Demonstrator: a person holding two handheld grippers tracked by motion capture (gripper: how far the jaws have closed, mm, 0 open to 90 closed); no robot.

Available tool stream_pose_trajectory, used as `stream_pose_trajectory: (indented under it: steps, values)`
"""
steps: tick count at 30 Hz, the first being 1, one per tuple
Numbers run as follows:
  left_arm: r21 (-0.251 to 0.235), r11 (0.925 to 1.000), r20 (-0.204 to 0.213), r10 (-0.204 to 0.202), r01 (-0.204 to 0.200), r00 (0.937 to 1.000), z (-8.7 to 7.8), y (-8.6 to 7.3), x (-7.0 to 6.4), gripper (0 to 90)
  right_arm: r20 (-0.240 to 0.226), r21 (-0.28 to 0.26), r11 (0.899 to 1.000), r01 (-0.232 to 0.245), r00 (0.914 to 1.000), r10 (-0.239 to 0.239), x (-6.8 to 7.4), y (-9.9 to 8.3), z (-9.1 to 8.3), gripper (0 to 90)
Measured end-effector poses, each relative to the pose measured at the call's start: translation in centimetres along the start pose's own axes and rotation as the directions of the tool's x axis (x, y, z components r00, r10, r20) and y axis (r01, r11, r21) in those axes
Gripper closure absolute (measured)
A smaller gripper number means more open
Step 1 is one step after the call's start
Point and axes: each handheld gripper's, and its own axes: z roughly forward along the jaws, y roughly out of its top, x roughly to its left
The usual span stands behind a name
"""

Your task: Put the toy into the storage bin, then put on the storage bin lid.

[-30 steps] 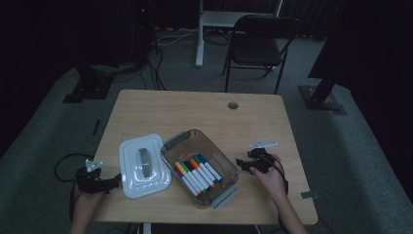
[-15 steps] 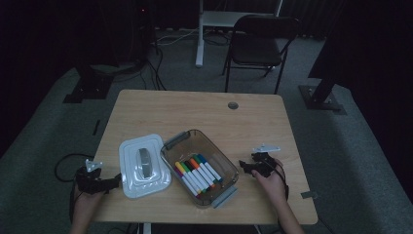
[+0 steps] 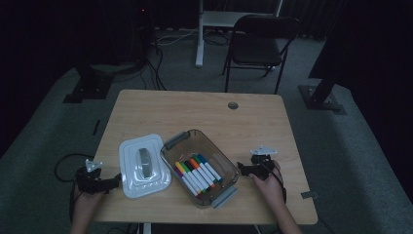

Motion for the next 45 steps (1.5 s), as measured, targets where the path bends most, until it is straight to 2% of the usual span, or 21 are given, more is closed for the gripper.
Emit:
stream_pose_trajectory:
  steps: [1, 2, 4, 11, 16, 18, 20, 23, 26, 30, 35, 40, 45]
  values:
    - [0.0, 1.0, 0.0, 0.0, 0.0, 1.0, 0.0, 0.0, 0.0, 0.6, 0.0, 0.0, 1.0, 0.0, 1.0, 0.0, 0.0, 0.0, 0.0, 17.0]
    - [0.0, 1.0, 0.0, 0.0, 0.0, 1.0, 0.0, 0.0, 0.0, 0.6, 0.019, 0.005, 1.0, -0.018, 0.9996, 0.018, 0.1, -0.1, -0.1, 12.3]
    - [0.0, 1.0, 0.0, 0.0, 0.0, 1.0, 0.0, 0.0, 0.0, 0.6, 0.075, 0.004, 0.997, -0.076, 0.9943, 0.076, 0.1, -0.5, -0.4, 13.1]
    - [-0.001, 1.0, 0.007, 0.007, -0.007, 1.0, -0.1, -0.1, 0.0, 0.6, 0.076, 0.007, 0.997, -0.076, 0.9943, 0.075, 0.2, -0.5, -0.4, 12.5]
    - [0.037, 0.9992, 0.011, 0.015, -0.016, 0.9998, -0.4, 0.1, 0.0, 0.7, 0.076, 0.007, 0.997, -0.074, 0.9944, 0.073, 0.2, -0.4, -0.4, 12.1]
    - [0.031, 0.9995, 0.008, 0.002, -0.002, 1.0, -0.5, 0.1, 0.0, 0.7, 0.076, 0.007, 0.997, -0.074, 0.9945, 0.073, 0.2, -0.4, -0.4, 12.1]
    - [0.028, 0.9988, 0.041, -0.041, 0.04, 0.9983, -0.6, 0.1, 0.2, 0.7, 0.076, 0.007, 0.997, -0.074, 0.9945, 0.073, 0.2, -0.4, -0.4, 12.1]
    - [0.027, 0.9989, 0.032, -0.038, 0.037, 0.9988, -1.0, 0.2, -0.1, 0.7, 0.076, 0.007, 0.997, -0.074, 0.9944, 0.073, 0.2, -0.4, -0.4, 12.1]
    - [0.036, 0.999, 0.053, -0.029, 0.027, 0.9982, -1.7, 0.7, -0.8, 0.7, 0.076, 0.007, 0.997, -0.074, 0.9945, 0.073, 0.2, -0.4, -0.4, 12.1]
    - [0.022, 0.9998, 0.085, -0.005, 0.003, 0.9964, -2.5, 1.3, -2.3, 0.7, 0.076, 0.007, 0.997, -0.074, 0.9944, 0.073, 0.2, -0.4, -0.4, 12.1]
    - [-0.004, 0.9997, 0.143, 0.025, -0.025, 0.9893, -3.0, 2.1, -4.6, 0.6, 0.076, 0.007, 0.997, -0.074, 0.9944, 0.073, 0.2, -0.4, -0.4, 12.1]
    - [-0.041, 0.9979, 0.161, 0.056, -0.05, 0.9854, -3.3, 3.4, -7.1, 0.7, 0.076, 0.007, 0.997, -0.074, 0.9944, 0.073, 0.2, -0.4, -0.4, 12.1]
    - [-0.055, 0.9962, 0.168, 0.076, -0.067, 0.9829, -2.9, 4.2, -8.6, 0.7, 0.076, 0.007, 0.997, -0.074, 0.9944, 0.073, 0.2, -0.4, -0.4, 12.2]
